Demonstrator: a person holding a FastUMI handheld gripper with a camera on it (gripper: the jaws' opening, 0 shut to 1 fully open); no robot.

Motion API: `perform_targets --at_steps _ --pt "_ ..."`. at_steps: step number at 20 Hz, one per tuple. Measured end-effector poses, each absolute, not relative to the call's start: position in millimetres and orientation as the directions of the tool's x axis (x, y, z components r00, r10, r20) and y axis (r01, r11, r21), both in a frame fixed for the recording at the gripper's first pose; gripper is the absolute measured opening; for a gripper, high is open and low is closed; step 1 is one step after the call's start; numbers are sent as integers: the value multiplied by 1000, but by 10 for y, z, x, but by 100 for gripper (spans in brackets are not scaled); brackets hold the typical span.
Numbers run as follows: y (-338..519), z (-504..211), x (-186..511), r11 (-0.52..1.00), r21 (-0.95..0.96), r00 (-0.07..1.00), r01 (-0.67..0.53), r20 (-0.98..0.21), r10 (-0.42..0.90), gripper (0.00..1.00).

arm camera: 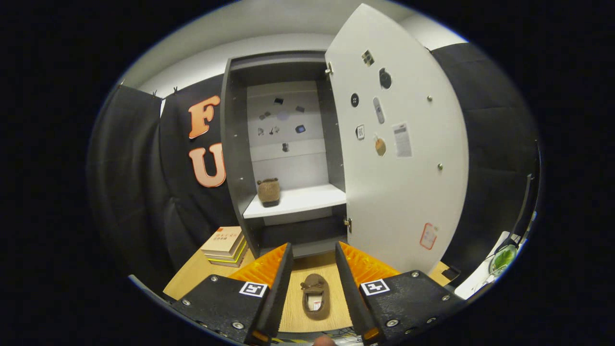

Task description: Open the shoe cabinet door, grab the shoes and put them into the shoe cabinet, then close the shoe cabinet door.

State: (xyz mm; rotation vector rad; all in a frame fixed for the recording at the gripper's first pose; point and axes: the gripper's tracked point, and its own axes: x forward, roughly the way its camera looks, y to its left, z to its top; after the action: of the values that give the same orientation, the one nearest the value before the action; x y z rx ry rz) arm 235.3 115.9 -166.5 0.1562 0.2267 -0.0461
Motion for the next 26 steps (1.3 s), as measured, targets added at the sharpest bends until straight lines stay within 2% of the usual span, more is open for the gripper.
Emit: perform_targets --at_steps 1,4,7,10,26 --pt "1225 -1773 2396 987 152 971 60 -239 -22 58" --pt "1374 -2063 2537 989 138 969 53 -245 -18 69" --pt "1585 -2348 2643 991 136 963 1 -268 36 74" --pt "1716 -2543 2801 983 181 969 -32 -236 75 74" --pt "1916 -4373 3242 981 192 873 -31 -472 121 74"
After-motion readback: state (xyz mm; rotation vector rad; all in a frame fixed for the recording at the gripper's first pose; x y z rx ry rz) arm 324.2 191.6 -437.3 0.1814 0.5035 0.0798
